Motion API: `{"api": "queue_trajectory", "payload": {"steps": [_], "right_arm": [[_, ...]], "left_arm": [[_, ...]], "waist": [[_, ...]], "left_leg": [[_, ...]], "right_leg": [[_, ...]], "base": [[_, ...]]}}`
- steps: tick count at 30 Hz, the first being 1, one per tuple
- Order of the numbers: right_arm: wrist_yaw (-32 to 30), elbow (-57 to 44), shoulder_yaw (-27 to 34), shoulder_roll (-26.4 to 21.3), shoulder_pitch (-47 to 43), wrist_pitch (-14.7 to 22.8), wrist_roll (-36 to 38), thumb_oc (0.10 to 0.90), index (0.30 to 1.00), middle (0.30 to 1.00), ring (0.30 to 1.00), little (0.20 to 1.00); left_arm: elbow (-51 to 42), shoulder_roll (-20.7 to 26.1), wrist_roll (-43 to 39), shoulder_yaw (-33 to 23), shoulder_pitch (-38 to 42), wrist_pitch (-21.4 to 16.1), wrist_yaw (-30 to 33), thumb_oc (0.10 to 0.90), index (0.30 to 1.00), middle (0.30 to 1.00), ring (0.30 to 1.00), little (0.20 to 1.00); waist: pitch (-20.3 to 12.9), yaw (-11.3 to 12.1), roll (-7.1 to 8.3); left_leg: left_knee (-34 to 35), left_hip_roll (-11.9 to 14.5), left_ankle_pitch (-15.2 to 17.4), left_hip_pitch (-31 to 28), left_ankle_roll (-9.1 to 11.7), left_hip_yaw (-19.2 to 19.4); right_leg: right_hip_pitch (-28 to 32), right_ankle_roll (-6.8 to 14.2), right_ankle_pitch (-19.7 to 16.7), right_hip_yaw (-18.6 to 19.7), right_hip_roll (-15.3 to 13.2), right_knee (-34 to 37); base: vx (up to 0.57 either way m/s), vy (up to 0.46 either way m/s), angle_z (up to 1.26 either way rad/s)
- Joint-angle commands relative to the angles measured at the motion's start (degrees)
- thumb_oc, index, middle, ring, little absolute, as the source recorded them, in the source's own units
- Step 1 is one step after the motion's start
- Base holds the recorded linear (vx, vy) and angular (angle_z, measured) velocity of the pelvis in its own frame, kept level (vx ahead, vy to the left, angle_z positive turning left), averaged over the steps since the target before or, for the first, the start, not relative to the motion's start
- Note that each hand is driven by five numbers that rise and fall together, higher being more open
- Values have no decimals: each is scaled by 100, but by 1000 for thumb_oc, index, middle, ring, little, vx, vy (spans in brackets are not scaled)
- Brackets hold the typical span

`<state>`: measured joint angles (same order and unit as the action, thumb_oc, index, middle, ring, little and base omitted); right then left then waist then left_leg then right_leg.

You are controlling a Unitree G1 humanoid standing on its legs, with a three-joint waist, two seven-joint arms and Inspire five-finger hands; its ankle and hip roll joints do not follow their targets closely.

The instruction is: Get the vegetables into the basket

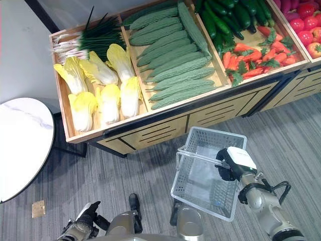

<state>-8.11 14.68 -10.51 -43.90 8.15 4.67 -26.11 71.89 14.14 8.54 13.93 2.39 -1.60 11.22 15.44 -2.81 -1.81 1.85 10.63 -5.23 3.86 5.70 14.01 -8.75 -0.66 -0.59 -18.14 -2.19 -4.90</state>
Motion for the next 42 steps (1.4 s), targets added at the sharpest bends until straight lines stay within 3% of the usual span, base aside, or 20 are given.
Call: {"api": "queue_trajectory", "payload": {"steps": [1,11,15,17,22,29,33,37,42], "right_arm": [[-452,-712,476,4,-219,270,146,400,300,300,300,300],[-419,-162,27,367,-508,260,200,400,300,300,300,300],[-460,295,-89,415,-586,232,168,400,300,300,300,300],[-514,735,-164,482,-646,207,209,400,300,300,300,300],[-698,1572,-200,621,-685,201,319,400,300,300,300,300],[-795,2766,-132,1035,-421,257,682,400,300,300,300,300],[-862,3409,-125,1206,-365,327,892,400,300,300,300,300],[-859,4436,-32,1330,-487,215,1115,400,300,300,300,300],[-840,5003,41,1403,-541,130,1173,400,300,300,300,300]], "left_arm": [[97,284,248,-30,216,-71,131,900,1000,1000,1000,1000],[115,448,161,-215,137,-96,201,900,1000,1000,1000,1000],[102,529,93,-277,130,-113,214,900,1000,1000,1000,1000],[102,601,28,-256,176,-145,223,900,1000,1000,1000,1000],[242,659,-453,-459,241,-245,175,900,1000,1000,1000,1000],[-18,662,-952,-890,198,-516,513,900,1000,1000,1000,1000],[245,570,-1201,-1084,119,-436,541,900,1000,1000,1000,1000],[504,379,-1931,-1424,34,-378,208,900,1000,1000,1000,1000],[745,354,-2656,-1929,-40,-412,190,900,1000,1000,1000,1000]], "waist": [[-290,-34,328],[-358,125,572],[-345,168,592],[-322,136,580],[-357,129,603],[-571,312,619],[-630,365,614],[-746,317,521],[-831,278,474]], "left_leg": [[-29,-298,84,-113,-94,97],[250,-622,274,-381,-337,292],[297,-741,353,-516,-461,245],[315,-736,342,-544,-461,98],[315,-700,310,-520,-334,-102],[315,-502,135,-475,-122,-374],[315,-435,61,-446,-40,-508],[315,-398,72,-529,-14,-499],[315,-403,116,-628,-10,-454]], "right_leg": [[158,759,-169,1204,-733,-163],[143,1078,-496,1517,-951,-97],[-10,1178,-575,1668,-991,-716],[-173,1195,-614,2066,-833,-1045],[-271,1126,-581,2357,-713,-287],[294,971,-480,1921,-656,326],[523,913,-502,1686,-604,581],[701,877,-538,1642,-567,778],[774,861,-559,1673,-569,835]], "base": [[49,123,-15],[41,153,-13],[6,118,3],[18,32,3],[17,-74,25],[35,-168,33],[6,-126,19],[21,-33,10],[37,16,-2]]}}
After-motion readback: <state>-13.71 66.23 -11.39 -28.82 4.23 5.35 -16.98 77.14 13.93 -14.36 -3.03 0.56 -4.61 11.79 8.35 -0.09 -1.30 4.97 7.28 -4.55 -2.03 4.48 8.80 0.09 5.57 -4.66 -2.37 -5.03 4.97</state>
